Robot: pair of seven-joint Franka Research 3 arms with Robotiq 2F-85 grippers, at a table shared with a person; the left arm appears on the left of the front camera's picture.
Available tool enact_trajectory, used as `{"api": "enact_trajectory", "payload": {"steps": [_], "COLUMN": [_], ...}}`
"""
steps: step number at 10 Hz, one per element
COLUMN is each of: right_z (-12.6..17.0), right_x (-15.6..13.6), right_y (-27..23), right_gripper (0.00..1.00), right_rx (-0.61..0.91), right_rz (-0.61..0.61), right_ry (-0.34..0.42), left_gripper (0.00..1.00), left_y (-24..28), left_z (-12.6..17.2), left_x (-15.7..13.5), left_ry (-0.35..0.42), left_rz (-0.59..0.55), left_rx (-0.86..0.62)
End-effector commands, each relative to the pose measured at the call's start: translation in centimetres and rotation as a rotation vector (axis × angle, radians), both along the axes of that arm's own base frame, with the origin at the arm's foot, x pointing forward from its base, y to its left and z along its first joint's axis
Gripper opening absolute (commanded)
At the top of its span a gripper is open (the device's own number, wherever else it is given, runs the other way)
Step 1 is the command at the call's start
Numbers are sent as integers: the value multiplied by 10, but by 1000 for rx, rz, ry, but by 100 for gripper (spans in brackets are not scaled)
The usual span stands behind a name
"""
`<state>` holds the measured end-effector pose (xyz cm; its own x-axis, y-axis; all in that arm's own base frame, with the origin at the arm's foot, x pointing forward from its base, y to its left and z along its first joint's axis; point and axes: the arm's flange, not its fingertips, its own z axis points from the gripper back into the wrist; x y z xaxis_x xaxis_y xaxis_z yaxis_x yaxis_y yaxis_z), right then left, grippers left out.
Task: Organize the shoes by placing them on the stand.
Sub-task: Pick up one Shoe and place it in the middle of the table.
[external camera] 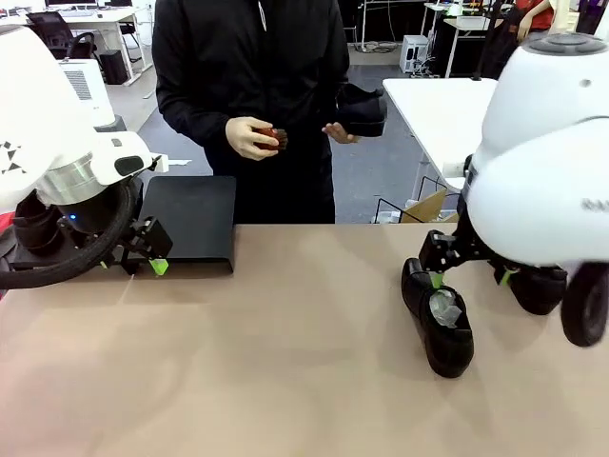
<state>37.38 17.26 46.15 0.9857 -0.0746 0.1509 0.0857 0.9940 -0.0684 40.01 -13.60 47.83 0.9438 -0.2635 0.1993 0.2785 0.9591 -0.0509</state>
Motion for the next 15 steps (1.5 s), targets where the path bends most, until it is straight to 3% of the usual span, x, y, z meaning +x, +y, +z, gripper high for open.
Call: {"api": "enact_trajectory", "payload": {"steps": [1, 5, 8, 11, 12, 13, 14, 15], "right_z": [-14, -65, -108, -128, -125, -103, -71, -39], "right_x": [27, 19, 14, 22, 18, 2, -28, -61], "right_y": [21, 35, 34, 35, 37, 41, 47, 52], "right_gripper": [100, 100, 100, 100, 100, 100, 100, 100], "right_rx": [37, 75, 142, 128, 97, 59, 16, 15], "right_rz": [51, 32, 56, 54, 36, -1, -29, -53], "right_ry": [95, 186, 166, 109, 100, 78, -15, -160], "left_gripper": [100, 100, 100, 100, 100, 100, 100, 100], "left_y": [0, 0, 0, 0, 0, 0, 0, 0], "left_z": [-1, -1, -1, -1, -1, -1, -1, -1], "left_x": [-2, -2, -2, -2, -2, -2, -2, -2], "left_ry": [-7, -7, -7, -7, -7, -7, -7, -7], "left_rz": [14, 14, 14, 14, 14, 14, 14, 14], "left_rx": [-19, -19, -19, -19, -19, -19, -19, -19]}}
